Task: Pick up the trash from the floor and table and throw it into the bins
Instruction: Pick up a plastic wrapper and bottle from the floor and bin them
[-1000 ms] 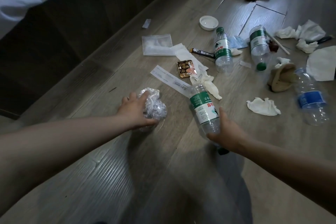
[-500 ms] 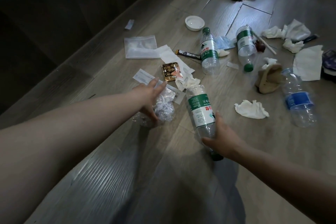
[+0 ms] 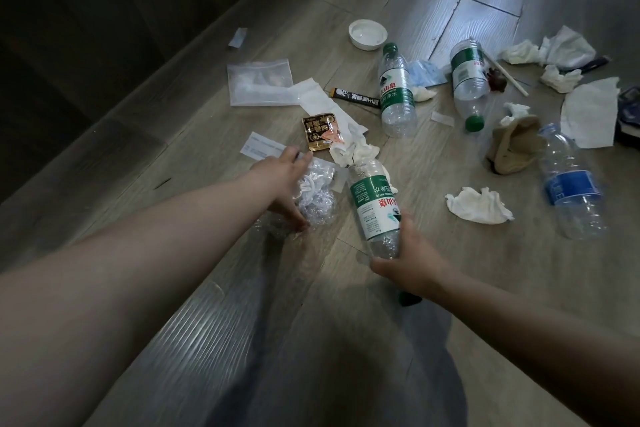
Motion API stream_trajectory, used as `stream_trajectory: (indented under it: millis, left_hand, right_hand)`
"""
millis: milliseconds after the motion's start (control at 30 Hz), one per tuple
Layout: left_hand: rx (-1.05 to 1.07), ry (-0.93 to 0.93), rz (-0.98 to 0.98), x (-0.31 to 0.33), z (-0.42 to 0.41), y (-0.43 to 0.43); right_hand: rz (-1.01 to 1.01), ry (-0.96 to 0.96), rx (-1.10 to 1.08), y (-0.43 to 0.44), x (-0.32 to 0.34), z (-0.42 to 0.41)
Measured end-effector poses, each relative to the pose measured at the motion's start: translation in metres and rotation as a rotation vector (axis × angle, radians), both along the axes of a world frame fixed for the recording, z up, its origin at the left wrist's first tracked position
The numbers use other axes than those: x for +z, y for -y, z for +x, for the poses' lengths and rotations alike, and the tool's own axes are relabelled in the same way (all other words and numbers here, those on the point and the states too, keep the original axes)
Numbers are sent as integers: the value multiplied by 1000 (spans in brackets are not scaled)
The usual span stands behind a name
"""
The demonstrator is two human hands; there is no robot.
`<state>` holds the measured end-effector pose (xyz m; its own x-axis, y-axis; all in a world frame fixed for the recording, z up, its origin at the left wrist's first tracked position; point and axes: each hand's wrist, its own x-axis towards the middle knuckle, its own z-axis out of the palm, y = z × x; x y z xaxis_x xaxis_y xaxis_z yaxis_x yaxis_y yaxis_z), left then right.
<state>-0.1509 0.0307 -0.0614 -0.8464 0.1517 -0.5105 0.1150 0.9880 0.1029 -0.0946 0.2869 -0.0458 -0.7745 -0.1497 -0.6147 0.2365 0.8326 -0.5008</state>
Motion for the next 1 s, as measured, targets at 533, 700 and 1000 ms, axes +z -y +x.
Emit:
stream_trajectory:
  millis: [533,700,1000]
  left_hand:
    - [244,-29,174,-5,4,-2]
    - [328,-14,229,-6,12,-5]
    - [421,-53,260,0,31,-1]
  right_hand:
    - [-17,-75,-68,3,-8,0]
    - [-27,-53,-71,3,-6,0]
    - [-52,-102,-121,1,-1,21]
